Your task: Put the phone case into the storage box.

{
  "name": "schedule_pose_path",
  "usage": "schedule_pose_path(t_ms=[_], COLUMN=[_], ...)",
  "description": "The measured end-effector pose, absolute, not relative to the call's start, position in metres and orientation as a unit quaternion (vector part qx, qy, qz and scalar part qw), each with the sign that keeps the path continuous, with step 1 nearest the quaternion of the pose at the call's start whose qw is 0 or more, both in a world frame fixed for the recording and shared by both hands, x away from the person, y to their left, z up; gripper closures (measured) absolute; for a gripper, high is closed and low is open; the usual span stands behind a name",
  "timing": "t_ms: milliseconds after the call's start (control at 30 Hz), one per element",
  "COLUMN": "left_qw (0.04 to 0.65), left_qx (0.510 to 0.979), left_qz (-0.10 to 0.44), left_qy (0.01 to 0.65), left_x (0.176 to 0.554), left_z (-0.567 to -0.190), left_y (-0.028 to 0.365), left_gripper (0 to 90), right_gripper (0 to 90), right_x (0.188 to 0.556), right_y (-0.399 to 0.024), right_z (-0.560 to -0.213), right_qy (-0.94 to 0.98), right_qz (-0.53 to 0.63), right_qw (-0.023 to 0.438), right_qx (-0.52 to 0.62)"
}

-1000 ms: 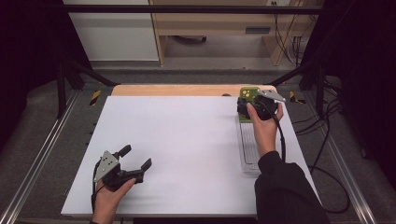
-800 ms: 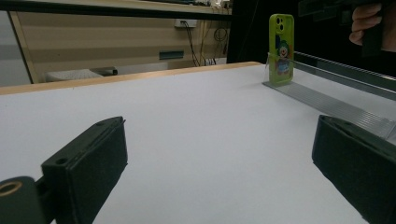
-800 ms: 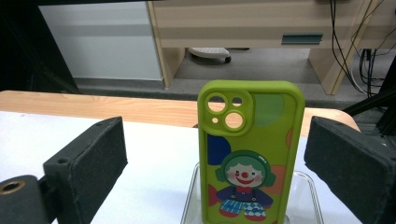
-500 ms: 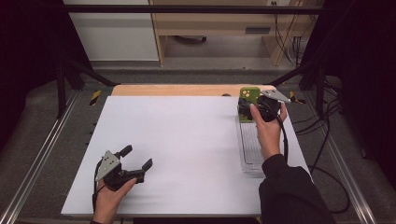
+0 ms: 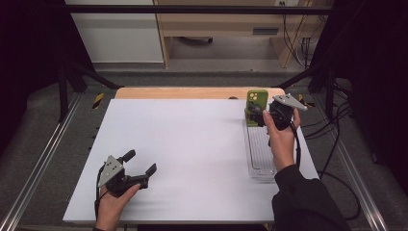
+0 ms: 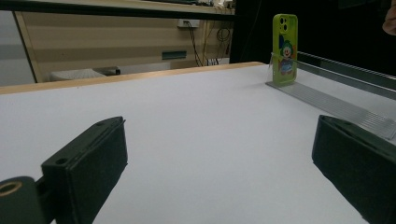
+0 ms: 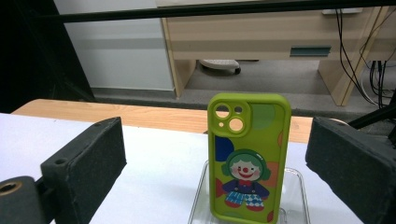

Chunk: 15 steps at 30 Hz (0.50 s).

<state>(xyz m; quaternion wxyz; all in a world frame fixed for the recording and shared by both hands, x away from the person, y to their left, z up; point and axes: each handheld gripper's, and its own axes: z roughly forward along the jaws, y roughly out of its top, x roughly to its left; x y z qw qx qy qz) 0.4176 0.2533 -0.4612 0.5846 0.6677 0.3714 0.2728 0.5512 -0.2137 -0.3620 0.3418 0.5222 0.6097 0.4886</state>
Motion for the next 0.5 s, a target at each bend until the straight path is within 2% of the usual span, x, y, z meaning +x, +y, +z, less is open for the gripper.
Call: schedule_pose_path(t_ms=[500], left_qw=[0.588], left_qx=[0.664], left_qz=[0.273], left_qy=[0.372], left_x=[0.417], left_z=[-0.461], left_y=[0.256], left_gripper=[2.6], right_gripper=[5.7], right_x=[0.526], right_y=[-0.217], right_z=[-0.357], right_qy=[0.615], right_qz=[0.501], right_qw=[0.346], right_qx=[0.501])
